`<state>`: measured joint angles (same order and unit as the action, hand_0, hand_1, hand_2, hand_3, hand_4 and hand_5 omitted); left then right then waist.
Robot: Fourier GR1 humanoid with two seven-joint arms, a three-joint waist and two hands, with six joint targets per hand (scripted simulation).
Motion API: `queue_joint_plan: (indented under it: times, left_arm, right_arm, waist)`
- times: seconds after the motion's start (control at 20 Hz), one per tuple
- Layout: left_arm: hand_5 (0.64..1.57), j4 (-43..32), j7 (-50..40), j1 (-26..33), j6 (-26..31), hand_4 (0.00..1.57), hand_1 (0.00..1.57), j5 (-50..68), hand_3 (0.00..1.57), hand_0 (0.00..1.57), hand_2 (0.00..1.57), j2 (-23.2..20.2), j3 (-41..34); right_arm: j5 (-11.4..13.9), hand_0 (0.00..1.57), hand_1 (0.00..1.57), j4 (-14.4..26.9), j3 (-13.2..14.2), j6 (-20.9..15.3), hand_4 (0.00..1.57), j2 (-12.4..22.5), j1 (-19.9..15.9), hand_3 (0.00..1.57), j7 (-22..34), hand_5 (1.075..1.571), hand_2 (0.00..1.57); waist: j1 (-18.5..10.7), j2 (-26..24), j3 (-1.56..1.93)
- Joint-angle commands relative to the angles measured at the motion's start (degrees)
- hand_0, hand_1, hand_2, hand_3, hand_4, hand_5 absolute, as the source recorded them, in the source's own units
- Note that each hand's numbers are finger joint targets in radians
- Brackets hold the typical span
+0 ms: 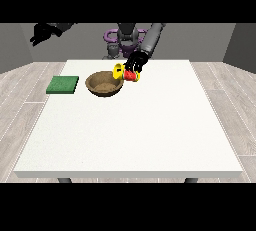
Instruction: Pick the cup and pour the ball into the bowl, then pick the bowl and place it on the pad
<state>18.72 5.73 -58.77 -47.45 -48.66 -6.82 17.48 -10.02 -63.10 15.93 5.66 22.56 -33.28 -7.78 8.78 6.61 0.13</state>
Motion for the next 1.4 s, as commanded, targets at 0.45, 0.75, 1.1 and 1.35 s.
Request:
queue_joint_plan:
  times: [0.45,0.75,1.1,1.35]
  left_arm:
    - [1.321,-7.06,-24.6,-1.58,3.73,1.38,1.5,-26.34,1.57,1.5,1.57,6.75,21.77]
    - [1.171,-1.94,-31.8,-2.97,13.95,1.51,1.53,-34.12,1.57,1.53,1.57,6.79,28.82]
    - [1.208,2.4,-30.56,-5.17,21.59,1.49,1.53,-36.1,1.57,1.53,1.57,6.82,27.92]
    - [1.207,9.82,-30.17,-2.41,26.78,1.49,1.53,-38.06,1.57,1.53,1.57,6.82,29.78]
  right_arm:
    - [2.83,0.0,0.0,4.45,-3.74,-2.24,0.58,-4.95,-4.28,0.62,-1.92,1.566,0.36]
    - [3.09,0.0,0.0,8.64,-2.5,-1.16,0.58,-3.55,-4.81,0.65,-5.7,1.565,0.35]
    - [3.39,0.0,0.0,7.83,-2.96,-3.11,0.58,-4.52,-5.52,0.65,-3.95,1.565,0.35]
    - [2.15,0.0,0.0,11.57,0.0,-1.17,0.58,-1.62,-2.05,0.6,-6.88,1.564,0.34]
  waist:
    - [3.46,-0.66,-0.06]
    - [2.62,-0.24,-0.06]
    - [1.7,-1.3,-0.13]
    - [-0.5,-3.06,-0.11]
